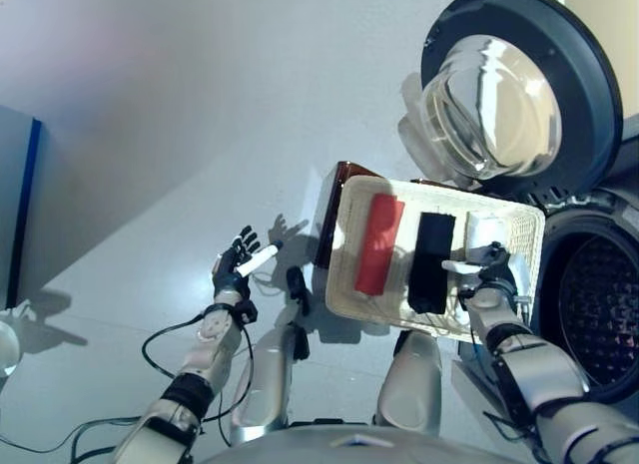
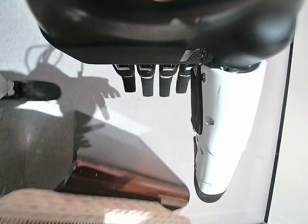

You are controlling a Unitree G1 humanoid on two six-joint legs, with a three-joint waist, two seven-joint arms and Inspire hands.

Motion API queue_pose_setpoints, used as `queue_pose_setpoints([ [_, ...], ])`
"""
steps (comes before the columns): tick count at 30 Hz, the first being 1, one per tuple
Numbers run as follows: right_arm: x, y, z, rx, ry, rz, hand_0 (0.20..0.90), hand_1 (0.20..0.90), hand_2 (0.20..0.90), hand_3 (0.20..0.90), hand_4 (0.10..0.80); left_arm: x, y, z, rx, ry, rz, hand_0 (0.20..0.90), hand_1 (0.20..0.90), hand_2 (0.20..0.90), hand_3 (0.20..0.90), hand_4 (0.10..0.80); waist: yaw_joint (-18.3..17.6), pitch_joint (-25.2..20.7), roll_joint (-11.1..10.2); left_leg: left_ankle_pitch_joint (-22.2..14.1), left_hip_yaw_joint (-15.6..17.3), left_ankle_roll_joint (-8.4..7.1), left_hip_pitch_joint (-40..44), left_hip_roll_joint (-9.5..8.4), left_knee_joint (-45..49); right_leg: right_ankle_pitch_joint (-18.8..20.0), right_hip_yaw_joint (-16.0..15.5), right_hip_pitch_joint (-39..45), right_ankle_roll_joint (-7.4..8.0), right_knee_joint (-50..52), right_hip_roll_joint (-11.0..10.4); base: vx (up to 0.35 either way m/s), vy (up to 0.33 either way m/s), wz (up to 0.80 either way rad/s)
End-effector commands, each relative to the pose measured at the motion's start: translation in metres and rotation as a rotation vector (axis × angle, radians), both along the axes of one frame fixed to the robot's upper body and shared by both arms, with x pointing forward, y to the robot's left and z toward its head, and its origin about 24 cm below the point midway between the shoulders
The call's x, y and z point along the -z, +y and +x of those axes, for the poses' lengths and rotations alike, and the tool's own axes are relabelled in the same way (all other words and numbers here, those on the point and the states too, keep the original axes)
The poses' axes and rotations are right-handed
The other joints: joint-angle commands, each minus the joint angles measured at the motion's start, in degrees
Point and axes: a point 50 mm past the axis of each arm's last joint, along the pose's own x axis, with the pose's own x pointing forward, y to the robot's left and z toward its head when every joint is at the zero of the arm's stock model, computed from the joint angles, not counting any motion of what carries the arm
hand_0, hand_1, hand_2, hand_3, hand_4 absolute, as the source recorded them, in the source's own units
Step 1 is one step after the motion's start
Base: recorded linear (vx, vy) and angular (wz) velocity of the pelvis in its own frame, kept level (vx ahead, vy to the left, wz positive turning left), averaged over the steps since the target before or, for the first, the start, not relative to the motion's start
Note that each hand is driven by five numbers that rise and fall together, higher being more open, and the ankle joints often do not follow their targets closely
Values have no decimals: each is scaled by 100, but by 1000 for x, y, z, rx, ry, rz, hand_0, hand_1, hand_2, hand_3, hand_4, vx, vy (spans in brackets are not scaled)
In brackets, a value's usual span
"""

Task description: Pick up the clothes and place them into the washing machine

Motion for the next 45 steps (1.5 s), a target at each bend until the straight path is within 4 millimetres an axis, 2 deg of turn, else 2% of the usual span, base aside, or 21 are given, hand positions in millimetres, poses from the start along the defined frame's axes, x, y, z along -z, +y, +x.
queue_pose_setpoints([
  [1, -15, -4, 6, 11, -111, -71, 900, 900, 900, 900, 800, -12, 4, 6, -56, -91, 14, 900, 900, 900, 900, 800, -66, -145, -123, -1025, -385, -743, -5, 727, 1212, 1218, 250, -496, -79, 252, -165, 0, 0, 0],
  [7, -7, 13, 1, 10, -193, -2, 900, 900, 900, 900, 800, -7, 11, 4, -114, -69, 9, 900, 900, 900, 900, 800, -220, -261, -266, -985, -399, -791, 177, 754, 1090, 1282, 243, -254, -55, 69, -123, 22, -12, -1],
  [14, 0, 7, -11, 66, -180, -4, 900, 900, 900, 900, 800, -7, 15, 0, -131, -66, 9, 900, 900, 900, 900, 800, -276, -280, -303, -958, -437, -822, 209, 809, 1035, 1272, 210, -238, -67, 61, -81, -2, -8, -3],
  [20, -10, 0, -6, 56, -185, -66, 900, 900, 900, 900, 800, -3, 19, -6, -154, -49, -3, 900, 900, 900, 900, 800, -273, -238, -267, -930, -425, -854, 211, 854, 1019, 1218, 253, -316, -76, 134, -27, -4, -1, -1],
  [27, -25, 1, 7, 22, -219, -131, 900, 900, 900, 900, 800, -9, 21, -2, -157, -82, 3, 900, 900, 900, 900, 800, -250, -103, -219, -1164, -478, -846, -123, 918, 1579, 982, 376, -711, -120, 675, 0, -46, -6, -6],
  [33, -32, -12, 12, 42, -165, -166, 900, 900, 900, 900, 800, -17, 19, 2, -131, -114, 0, 900, 900, 900, 900, 800, -201, -1, -96, -1459, -626, -860, -700, 959, 2418, 649, 509, -1194, -195, 1442, -10, -58, -7, 2],
  [38, -42, -28, 14, 82, -138, -196, 900, 900, 900, 900, 800, -20, 21, -1, -104, -130, -4, 900, 900, 900, 900, 800, -84, -24, 34, -1562, -640, -851, -994, 980, 2735, 485, 592, -1528, -227, 1830, -9, -27, 1, 4],
  [45, -43, -39, 10, 100, -71, -226, 900, 900, 900, 900, 800, -25, 18, 2, -66, -153, 4, 900, 900, 900, 900, 800, -15, 27, 126, -1663, -678, -836, -1256, 955, 3021, 356, 701, -1808, -263, 2162, -40, -11, 7, 4],
])
